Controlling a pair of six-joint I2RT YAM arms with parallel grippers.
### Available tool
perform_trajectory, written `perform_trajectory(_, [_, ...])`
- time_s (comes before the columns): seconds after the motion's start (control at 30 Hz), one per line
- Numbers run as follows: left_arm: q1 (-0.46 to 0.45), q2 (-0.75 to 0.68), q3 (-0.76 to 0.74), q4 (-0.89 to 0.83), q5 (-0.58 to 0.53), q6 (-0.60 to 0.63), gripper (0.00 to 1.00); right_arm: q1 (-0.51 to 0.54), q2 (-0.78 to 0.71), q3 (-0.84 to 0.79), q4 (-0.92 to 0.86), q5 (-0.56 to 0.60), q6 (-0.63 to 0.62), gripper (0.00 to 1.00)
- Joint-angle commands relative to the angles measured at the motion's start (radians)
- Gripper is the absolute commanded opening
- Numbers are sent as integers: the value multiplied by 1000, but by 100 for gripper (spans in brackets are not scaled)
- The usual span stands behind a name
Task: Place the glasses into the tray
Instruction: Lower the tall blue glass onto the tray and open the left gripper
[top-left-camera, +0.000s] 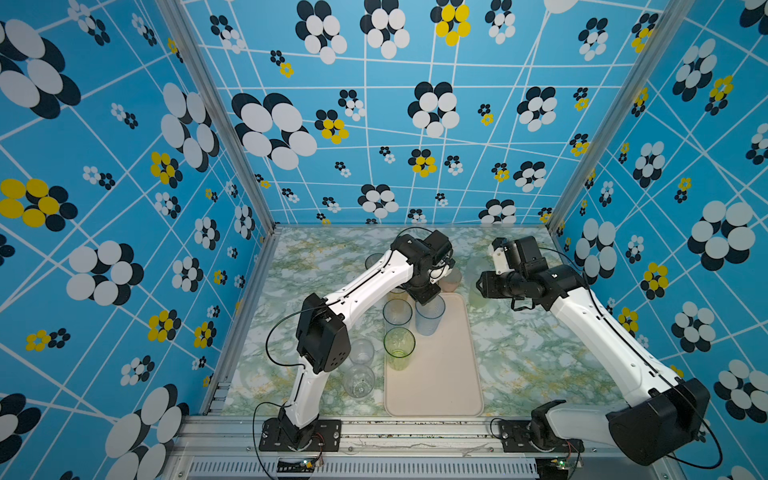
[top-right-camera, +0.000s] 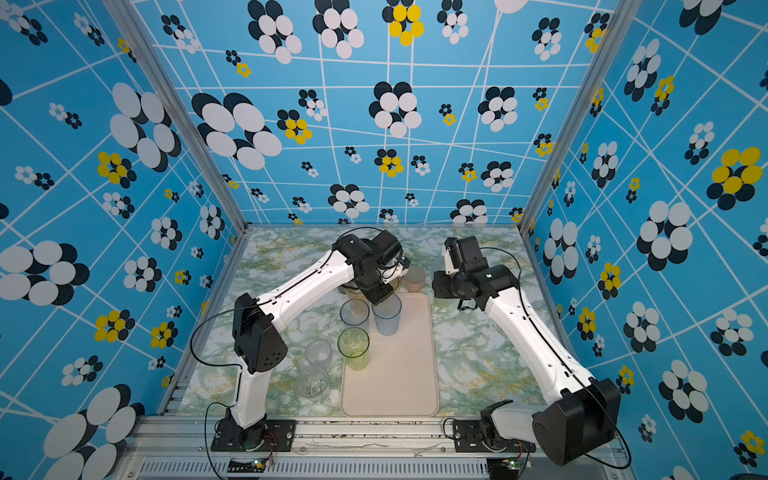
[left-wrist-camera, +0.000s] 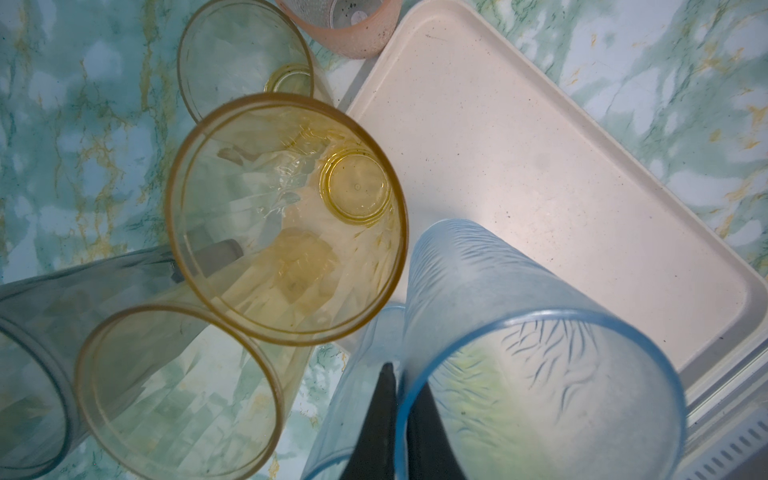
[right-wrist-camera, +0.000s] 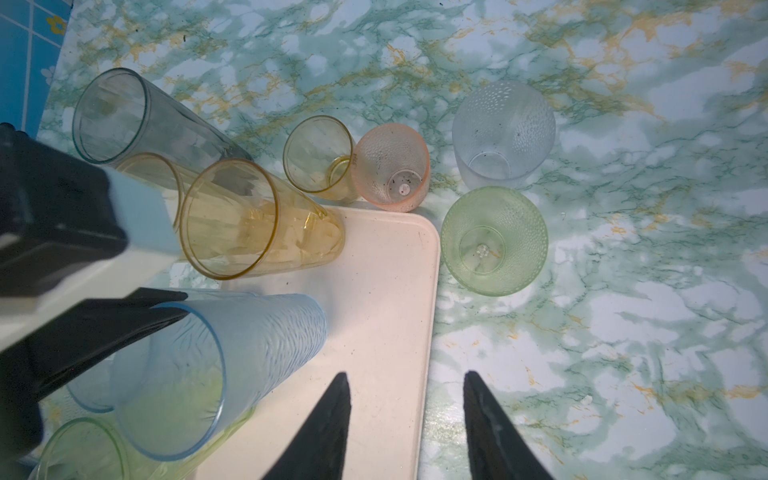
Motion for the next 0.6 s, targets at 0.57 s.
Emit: perform_trajectory(0.57, [21, 47, -47, 35, 0, 10, 0, -6, 25, -7, 7, -14, -10, 47])
